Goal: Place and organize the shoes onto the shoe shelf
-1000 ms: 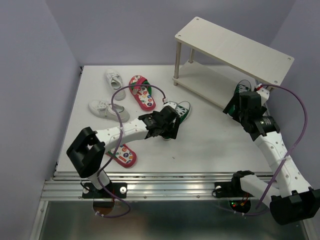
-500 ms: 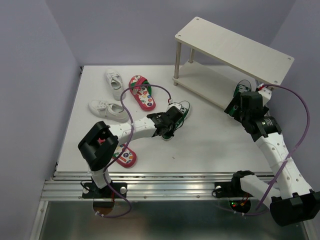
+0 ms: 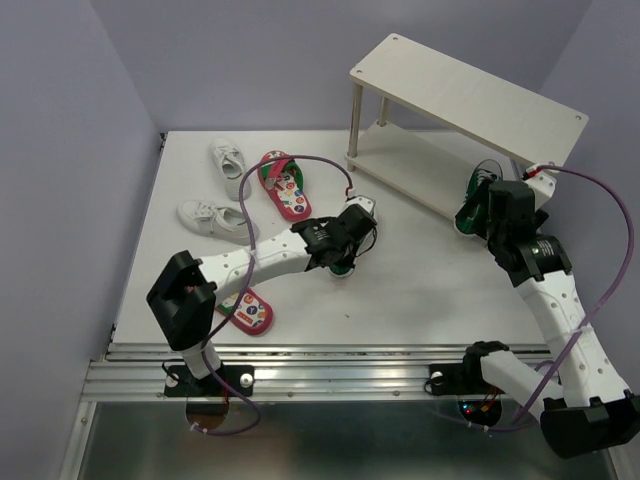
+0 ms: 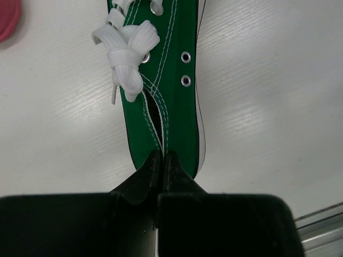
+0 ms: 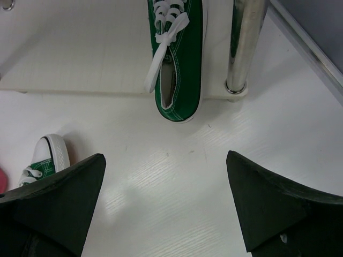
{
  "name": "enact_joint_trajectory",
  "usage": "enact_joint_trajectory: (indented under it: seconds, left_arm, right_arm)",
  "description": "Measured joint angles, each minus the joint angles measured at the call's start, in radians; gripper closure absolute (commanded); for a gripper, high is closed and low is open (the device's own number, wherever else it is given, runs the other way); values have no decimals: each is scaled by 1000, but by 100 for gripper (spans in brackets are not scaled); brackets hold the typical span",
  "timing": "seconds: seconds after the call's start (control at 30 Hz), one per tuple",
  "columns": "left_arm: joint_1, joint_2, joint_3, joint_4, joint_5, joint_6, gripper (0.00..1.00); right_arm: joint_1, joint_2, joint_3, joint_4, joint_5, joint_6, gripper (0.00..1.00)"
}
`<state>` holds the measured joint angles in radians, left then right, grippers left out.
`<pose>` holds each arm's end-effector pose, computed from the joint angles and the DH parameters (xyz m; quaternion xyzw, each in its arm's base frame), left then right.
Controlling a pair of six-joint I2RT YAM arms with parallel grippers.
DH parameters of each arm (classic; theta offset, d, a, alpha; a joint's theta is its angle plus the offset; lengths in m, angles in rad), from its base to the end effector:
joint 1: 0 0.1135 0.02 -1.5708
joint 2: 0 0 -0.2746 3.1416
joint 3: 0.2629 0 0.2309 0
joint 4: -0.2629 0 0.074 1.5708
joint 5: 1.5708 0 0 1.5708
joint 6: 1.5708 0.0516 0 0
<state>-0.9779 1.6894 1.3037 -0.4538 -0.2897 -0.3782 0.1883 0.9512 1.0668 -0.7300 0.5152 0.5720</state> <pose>0.2157 -0.2937 0.2660 0.2237 0.8981 -0.1170 0.3601 0.1740 0.0073 0.3538 0.2788 0.8204 -0.0449 0.4972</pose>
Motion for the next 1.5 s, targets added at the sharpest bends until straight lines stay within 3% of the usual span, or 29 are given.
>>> enact_joint_trajectory:
  seconds: [0.5,1.0,1.5]
  left_arm:
    - [-35,-69,264,-47,15,93,100]
    - [-38,372,724,3,50,164,100]
    - [-61,578,867,139,89,188,100]
  right_arm:
    - [0,-92,26,-3,62,6,0]
    - [0,-100,139,-27,73,-4,0]
    - [0,-66,203,-110,53,4,0]
